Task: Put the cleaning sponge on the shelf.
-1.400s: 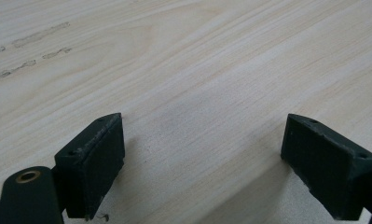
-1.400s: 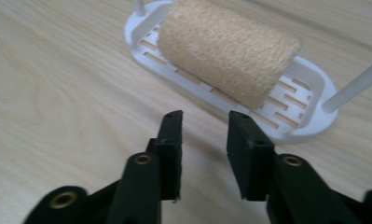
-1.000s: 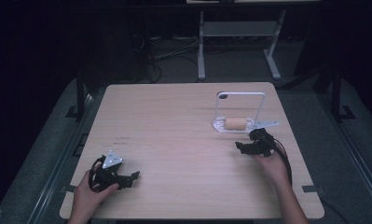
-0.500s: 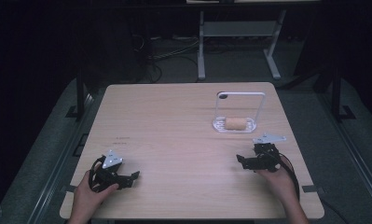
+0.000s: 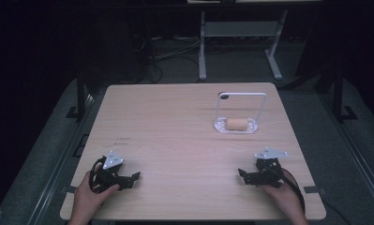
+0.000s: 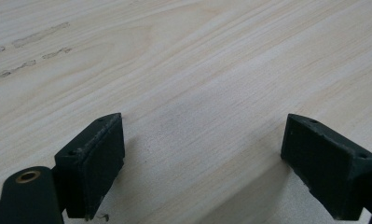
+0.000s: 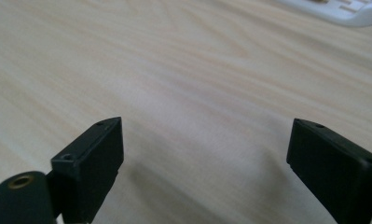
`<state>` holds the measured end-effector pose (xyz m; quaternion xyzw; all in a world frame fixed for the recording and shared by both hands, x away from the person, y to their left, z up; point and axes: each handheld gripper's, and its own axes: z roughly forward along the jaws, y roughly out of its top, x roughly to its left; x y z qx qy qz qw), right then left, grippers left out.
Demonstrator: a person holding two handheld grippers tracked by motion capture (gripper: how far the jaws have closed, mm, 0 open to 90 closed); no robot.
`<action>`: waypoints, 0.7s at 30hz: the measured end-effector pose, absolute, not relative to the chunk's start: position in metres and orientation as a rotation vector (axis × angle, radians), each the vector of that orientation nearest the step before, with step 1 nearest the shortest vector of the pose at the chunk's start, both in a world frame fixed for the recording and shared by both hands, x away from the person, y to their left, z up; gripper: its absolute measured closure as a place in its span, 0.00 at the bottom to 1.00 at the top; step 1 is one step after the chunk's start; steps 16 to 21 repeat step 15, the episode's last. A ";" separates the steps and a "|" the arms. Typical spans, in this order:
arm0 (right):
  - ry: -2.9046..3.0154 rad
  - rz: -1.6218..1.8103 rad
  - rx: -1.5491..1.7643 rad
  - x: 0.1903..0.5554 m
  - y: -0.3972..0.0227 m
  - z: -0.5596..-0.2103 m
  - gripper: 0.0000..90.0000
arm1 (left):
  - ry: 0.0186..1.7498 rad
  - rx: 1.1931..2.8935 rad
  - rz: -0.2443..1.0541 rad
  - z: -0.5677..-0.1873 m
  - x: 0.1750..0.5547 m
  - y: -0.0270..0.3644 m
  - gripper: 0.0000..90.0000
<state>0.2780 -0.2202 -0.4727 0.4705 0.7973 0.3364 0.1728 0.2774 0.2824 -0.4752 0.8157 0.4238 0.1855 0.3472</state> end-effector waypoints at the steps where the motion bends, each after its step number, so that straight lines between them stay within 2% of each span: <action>1: 2.266 0.950 1.327 0.277 -0.220 -0.474 0.11 | 1.099 2.117 0.482 -0.475 0.277 0.282 0.14; 21: 2.262 0.968 1.301 0.273 -0.216 -0.482 0.09 | 1.099 2.116 0.482 -0.475 0.277 0.282 0.14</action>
